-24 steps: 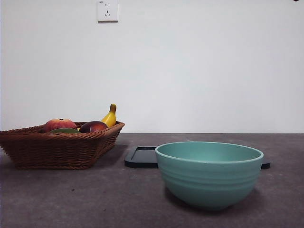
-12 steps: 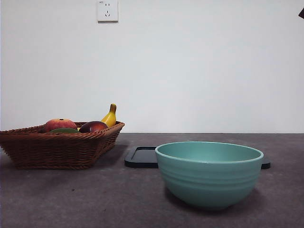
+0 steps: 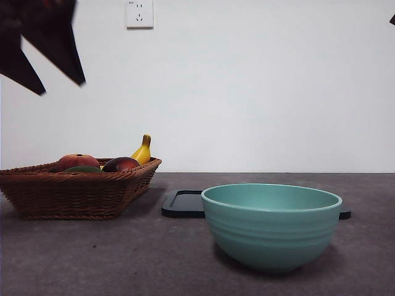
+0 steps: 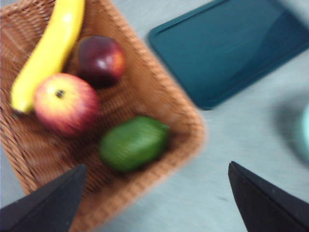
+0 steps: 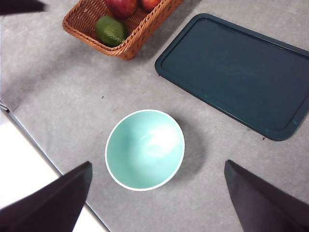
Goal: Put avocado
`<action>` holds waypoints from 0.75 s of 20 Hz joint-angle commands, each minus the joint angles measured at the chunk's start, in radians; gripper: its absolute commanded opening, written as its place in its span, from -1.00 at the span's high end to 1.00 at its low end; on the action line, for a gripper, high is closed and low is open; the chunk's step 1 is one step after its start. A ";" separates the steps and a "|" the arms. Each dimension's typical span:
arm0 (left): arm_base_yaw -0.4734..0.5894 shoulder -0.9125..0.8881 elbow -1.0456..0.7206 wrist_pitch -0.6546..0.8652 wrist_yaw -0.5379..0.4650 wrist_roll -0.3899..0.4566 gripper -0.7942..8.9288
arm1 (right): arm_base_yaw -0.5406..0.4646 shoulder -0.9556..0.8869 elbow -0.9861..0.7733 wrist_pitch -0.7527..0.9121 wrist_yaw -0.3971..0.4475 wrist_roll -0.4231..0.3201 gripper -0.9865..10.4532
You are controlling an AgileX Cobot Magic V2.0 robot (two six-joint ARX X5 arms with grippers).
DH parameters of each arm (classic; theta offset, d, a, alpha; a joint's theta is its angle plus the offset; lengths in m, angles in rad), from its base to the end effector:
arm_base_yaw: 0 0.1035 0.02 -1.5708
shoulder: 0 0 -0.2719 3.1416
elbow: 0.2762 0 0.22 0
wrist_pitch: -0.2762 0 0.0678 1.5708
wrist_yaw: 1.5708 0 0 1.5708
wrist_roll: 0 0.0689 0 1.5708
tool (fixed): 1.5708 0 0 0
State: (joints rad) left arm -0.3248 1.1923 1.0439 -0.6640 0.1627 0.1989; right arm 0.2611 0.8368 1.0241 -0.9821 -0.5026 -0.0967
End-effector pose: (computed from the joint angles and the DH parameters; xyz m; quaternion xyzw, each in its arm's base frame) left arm 0.2155 -0.0843 0.2856 0.1203 0.3699 -0.2597 0.8839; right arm 0.1117 0.0642 0.3123 0.0052 0.3671 0.3618 0.8569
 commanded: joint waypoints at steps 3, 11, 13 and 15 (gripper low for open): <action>-0.010 0.178 0.108 0.024 -0.018 -0.001 -0.12 | 0.005 0.007 0.022 0.008 -0.001 0.011 0.06; -0.023 0.404 0.210 0.006 -0.036 -0.001 -0.12 | 0.005 0.007 0.022 0.008 -0.001 0.011 0.06; -0.023 0.431 0.210 0.007 -0.051 -0.002 -0.12 | 0.005 0.007 0.022 0.007 -0.001 0.011 0.06; -0.025 0.449 0.210 0.005 -0.107 -0.010 -0.12 | 0.005 0.007 0.022 0.007 -0.001 0.011 0.06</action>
State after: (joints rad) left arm -0.3447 1.6211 1.2297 -0.6613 0.0631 0.1860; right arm 0.2611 0.8368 1.0241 -0.9825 -0.5026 -0.0963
